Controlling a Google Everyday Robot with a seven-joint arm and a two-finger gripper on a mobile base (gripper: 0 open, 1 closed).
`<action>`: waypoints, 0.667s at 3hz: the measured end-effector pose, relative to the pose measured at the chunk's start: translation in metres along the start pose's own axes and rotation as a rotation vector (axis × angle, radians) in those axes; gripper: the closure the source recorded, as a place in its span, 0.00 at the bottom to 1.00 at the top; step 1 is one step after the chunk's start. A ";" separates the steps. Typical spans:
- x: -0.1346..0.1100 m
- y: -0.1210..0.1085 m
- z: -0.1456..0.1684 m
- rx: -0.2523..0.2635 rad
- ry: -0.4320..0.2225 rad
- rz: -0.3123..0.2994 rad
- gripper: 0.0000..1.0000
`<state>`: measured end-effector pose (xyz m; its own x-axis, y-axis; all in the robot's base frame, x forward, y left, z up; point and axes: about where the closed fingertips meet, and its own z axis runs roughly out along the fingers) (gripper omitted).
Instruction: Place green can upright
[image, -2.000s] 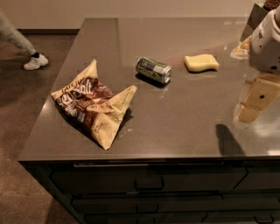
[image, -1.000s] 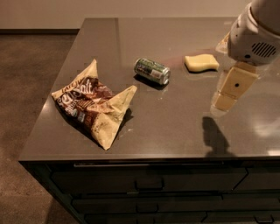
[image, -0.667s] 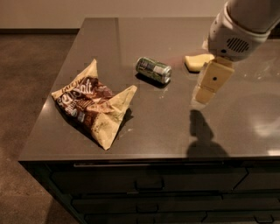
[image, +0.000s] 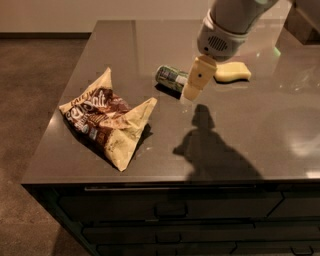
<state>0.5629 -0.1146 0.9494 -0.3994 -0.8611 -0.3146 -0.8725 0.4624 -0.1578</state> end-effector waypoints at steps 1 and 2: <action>-0.025 -0.024 0.025 -0.005 0.015 0.029 0.00; -0.043 -0.043 0.048 -0.008 0.026 0.045 0.00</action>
Offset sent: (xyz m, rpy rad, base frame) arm 0.1044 0.0396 -0.0393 -0.0137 0.0479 -0.0645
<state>0.6311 -0.0874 0.9245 -0.4452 -0.8447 -0.2972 -0.8558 0.4990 -0.1363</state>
